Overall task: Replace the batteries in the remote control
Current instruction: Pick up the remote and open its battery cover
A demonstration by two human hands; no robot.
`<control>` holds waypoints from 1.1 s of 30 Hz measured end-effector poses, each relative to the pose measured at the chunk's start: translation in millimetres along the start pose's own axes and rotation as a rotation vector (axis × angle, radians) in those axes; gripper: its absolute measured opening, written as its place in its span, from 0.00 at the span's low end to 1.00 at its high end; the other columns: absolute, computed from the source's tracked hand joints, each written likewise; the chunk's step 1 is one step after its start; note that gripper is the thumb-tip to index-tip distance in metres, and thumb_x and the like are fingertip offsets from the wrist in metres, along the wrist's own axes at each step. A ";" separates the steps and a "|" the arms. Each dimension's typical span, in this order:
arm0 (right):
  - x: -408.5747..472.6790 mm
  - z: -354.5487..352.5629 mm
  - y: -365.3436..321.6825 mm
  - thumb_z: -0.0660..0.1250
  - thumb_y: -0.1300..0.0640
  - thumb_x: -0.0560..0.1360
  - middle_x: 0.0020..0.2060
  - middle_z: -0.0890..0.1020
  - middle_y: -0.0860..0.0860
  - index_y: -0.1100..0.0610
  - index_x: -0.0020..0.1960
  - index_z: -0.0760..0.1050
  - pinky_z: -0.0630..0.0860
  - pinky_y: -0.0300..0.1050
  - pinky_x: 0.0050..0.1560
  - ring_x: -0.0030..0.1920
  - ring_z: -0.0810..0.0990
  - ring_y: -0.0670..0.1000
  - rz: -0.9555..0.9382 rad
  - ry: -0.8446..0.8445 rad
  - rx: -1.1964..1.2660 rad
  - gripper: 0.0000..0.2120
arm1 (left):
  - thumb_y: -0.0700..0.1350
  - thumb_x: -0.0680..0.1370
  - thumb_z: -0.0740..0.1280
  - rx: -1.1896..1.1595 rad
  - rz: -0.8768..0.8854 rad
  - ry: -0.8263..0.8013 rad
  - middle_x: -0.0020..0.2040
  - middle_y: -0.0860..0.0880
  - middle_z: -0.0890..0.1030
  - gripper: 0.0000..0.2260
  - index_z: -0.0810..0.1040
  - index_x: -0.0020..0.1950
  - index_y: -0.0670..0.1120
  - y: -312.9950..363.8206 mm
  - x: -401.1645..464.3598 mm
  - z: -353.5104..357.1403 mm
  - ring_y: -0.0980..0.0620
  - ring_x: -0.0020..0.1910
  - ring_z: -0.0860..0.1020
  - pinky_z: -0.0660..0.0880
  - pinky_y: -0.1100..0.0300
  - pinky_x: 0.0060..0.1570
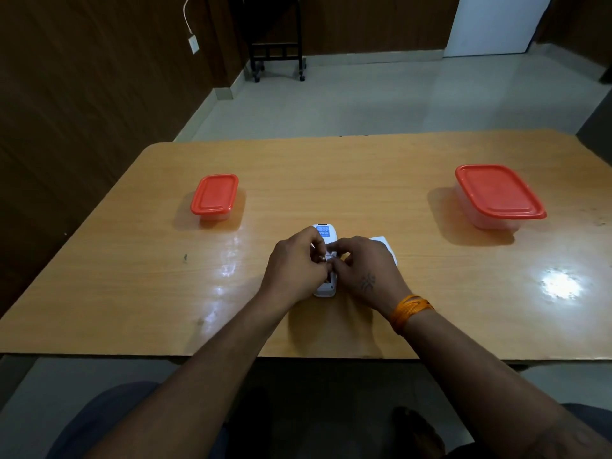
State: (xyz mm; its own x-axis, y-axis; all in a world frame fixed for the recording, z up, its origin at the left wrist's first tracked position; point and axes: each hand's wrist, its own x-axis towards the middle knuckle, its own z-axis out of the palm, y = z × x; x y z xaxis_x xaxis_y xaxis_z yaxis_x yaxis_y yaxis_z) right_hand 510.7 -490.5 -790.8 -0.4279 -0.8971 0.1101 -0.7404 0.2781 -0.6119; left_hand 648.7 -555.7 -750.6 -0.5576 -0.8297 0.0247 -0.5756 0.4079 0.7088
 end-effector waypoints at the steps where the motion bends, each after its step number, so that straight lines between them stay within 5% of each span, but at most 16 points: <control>1: -0.4 -1.3 -0.3 0.69 0.51 0.78 0.55 0.86 0.51 0.49 0.65 0.83 0.79 0.49 0.55 0.51 0.85 0.52 -0.006 -0.001 -0.007 0.16 | 0.41 0.73 0.75 -0.014 -0.008 0.020 0.39 0.54 0.81 0.09 0.77 0.45 0.51 -0.6 0.8 -2.3 0.51 0.41 0.80 0.78 0.55 0.43; 10: -6.5 -15.2 -6.5 0.72 0.54 0.77 0.54 0.84 0.52 0.56 0.56 0.84 0.76 0.51 0.51 0.53 0.82 0.56 -0.195 -0.015 -0.158 0.10 | 0.40 0.75 0.76 0.107 0.006 0.005 0.49 0.48 0.86 0.14 0.87 0.60 0.49 -14.0 16.4 -15.3 0.48 0.50 0.84 0.78 0.57 0.54; 15: -8.8 -27.2 -11.8 0.70 0.51 0.78 0.49 0.86 0.49 0.52 0.52 0.83 0.67 0.47 0.43 0.46 0.81 0.54 -0.279 -0.096 -0.251 0.07 | 0.41 0.76 0.75 0.173 0.009 -0.047 0.55 0.46 0.87 0.17 0.86 0.64 0.49 -16.5 20.4 -9.7 0.46 0.56 0.83 0.72 0.61 0.51; 22: 4.9 -43.5 -25.2 0.72 0.44 0.77 0.51 0.86 0.53 0.50 0.58 0.84 0.79 0.53 0.51 0.52 0.81 0.56 -0.272 -0.261 -0.445 0.14 | 0.41 0.76 0.75 0.193 0.022 -0.070 0.56 0.44 0.87 0.17 0.85 0.65 0.47 -18.1 25.3 -10.4 0.45 0.56 0.83 0.76 0.59 0.52; 28: 18.6 -55.5 -54.6 0.73 0.44 0.77 0.51 0.85 0.55 0.56 0.59 0.84 0.79 0.49 0.48 0.51 0.82 0.56 -0.380 -0.396 -0.639 0.17 | 0.40 0.75 0.74 0.191 0.035 -0.099 0.56 0.43 0.87 0.15 0.87 0.61 0.47 -17.8 26.7 -10.7 0.43 0.56 0.83 0.80 0.51 0.55; 33: 20.7 -58.9 -64.4 0.74 0.47 0.77 0.31 0.67 0.47 0.58 0.48 0.83 0.67 0.45 0.40 0.40 0.73 0.54 -0.442 -0.426 -0.692 0.13 | 0.39 0.74 0.72 0.197 0.046 -0.101 0.53 0.43 0.87 0.13 0.89 0.57 0.47 -19.0 26.5 -9.7 0.42 0.54 0.83 0.77 0.56 0.48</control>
State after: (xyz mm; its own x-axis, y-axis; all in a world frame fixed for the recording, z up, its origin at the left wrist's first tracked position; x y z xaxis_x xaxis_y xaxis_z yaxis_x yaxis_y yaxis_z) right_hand 518.9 -506.8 -703.0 0.0929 -0.9829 -0.1591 -0.9943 -0.0998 0.0363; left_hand 650.6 -589.1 -756.5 -0.6375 -0.7701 -0.0235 -0.6480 0.5194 0.5571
